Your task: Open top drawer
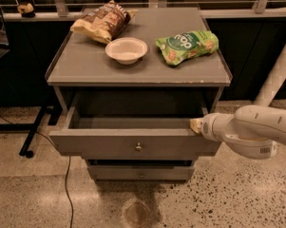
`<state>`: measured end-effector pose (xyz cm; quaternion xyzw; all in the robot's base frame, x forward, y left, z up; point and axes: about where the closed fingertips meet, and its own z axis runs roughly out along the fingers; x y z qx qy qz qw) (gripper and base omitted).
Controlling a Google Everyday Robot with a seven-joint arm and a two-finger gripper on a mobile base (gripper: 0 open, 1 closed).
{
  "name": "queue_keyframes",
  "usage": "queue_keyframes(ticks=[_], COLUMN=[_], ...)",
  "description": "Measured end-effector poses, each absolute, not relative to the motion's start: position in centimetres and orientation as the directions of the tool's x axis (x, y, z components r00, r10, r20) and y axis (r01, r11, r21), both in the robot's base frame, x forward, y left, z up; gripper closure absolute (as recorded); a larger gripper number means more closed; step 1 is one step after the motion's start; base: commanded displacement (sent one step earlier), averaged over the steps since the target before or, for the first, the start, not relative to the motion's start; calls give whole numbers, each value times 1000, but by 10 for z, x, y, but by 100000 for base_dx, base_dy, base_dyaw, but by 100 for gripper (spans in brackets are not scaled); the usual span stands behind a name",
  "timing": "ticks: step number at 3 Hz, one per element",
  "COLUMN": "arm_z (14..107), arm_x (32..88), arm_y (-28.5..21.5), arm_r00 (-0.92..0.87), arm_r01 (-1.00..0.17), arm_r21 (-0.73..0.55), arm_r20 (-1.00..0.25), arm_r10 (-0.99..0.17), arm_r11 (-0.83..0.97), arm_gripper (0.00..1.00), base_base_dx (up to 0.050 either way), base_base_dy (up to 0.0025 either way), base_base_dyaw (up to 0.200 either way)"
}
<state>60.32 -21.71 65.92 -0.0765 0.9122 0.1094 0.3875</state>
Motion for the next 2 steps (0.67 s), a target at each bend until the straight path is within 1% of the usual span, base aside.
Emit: queue_keyframes(ticks=[2], arm_z=[659], arm_x=[585], arm_y=[-219], arm_r00=[-736], arm_r01=[-199], arm_r21=[169], arm_r20=[-676], arm_r10=[-33], arm_r11=[965], arm_gripper=[100], base_base_dx=[0], base_base_dy=[0], base_base_dyaw=[0])
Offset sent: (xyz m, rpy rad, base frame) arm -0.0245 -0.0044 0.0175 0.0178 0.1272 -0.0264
